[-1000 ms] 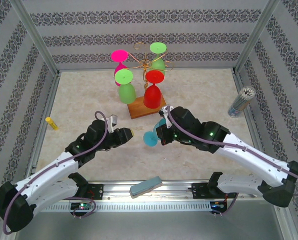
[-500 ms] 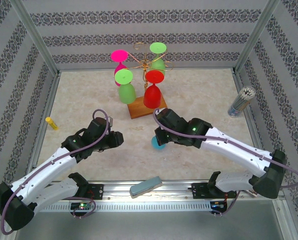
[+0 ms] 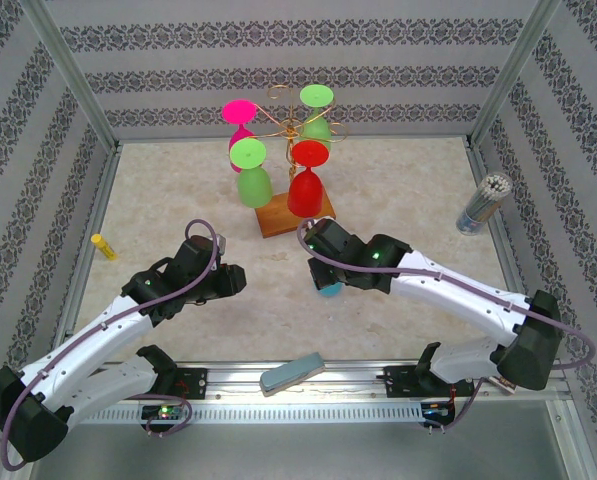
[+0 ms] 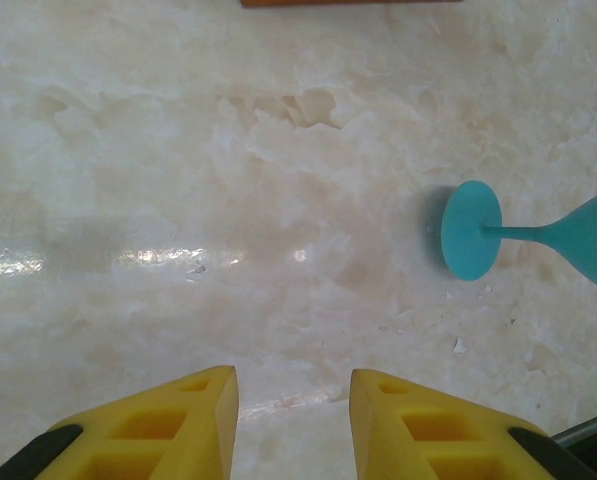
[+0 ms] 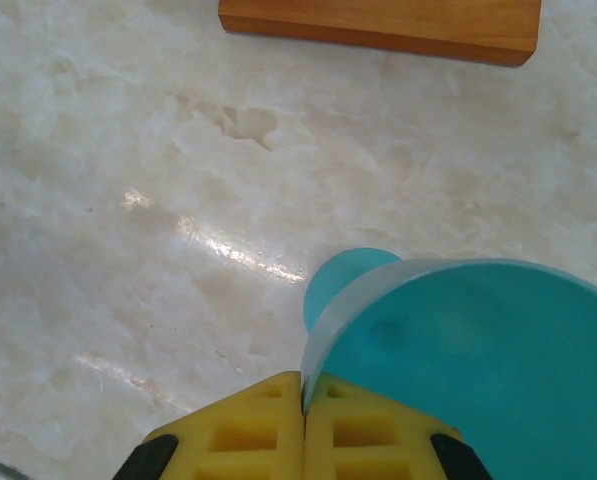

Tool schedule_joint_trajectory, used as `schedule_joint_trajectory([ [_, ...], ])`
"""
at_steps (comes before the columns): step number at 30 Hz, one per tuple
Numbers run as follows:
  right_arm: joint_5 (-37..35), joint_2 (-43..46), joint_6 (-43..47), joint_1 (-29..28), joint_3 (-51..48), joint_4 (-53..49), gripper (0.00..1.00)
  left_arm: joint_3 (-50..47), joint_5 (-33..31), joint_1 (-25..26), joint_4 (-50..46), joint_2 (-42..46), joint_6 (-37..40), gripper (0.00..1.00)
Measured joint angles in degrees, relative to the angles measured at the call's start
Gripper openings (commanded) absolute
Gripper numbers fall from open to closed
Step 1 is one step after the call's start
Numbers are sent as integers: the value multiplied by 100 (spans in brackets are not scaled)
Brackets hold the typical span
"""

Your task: Take the wine glass off the wine glass rack

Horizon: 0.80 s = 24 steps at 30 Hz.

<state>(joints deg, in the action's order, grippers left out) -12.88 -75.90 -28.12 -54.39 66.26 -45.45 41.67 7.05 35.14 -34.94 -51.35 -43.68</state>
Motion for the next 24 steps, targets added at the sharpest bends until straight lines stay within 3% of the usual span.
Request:
schedule_joint_trajectory([
  [17, -37, -315, 153, 240, 0, 114, 0, -2, 44, 0, 114, -83, 0, 36],
  [22, -33, -396, 173, 293, 0, 181, 2, -2, 44, 0, 120, -136, 0, 36],
  [24, -33, -404, 192, 319, 2, 201, 7, -2, 44, 0, 129, -142, 0, 36],
])
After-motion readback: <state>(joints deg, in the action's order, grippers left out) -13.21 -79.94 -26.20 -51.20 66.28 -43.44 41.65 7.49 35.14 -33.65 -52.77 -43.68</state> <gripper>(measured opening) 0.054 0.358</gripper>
